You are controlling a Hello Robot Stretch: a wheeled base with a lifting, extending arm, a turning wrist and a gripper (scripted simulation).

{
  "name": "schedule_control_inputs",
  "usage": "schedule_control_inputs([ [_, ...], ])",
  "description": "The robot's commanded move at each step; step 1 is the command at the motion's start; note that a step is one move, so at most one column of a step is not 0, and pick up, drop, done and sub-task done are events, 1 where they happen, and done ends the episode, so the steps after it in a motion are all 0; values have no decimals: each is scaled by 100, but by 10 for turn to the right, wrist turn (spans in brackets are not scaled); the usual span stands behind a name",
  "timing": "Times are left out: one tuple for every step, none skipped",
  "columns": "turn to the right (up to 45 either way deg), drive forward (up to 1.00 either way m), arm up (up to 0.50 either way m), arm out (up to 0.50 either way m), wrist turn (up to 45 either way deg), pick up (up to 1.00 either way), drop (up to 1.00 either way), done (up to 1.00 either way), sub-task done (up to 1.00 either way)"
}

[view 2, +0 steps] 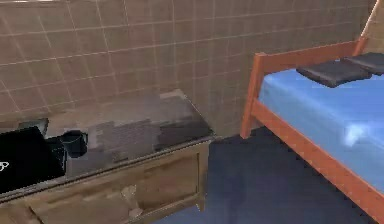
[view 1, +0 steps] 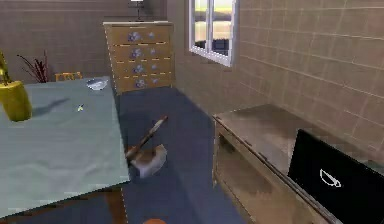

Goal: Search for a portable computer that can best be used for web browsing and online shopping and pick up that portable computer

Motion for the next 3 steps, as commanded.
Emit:
schedule_control_inputs([
  [-420, 0, 0, 0, 0, 0, 0, 0, 0],
  [0, 0, 50, 0, 0, 0, 0, 0, 0],
  [0, 0, 36, 0, 0, 0, 0, 0, 0],
])
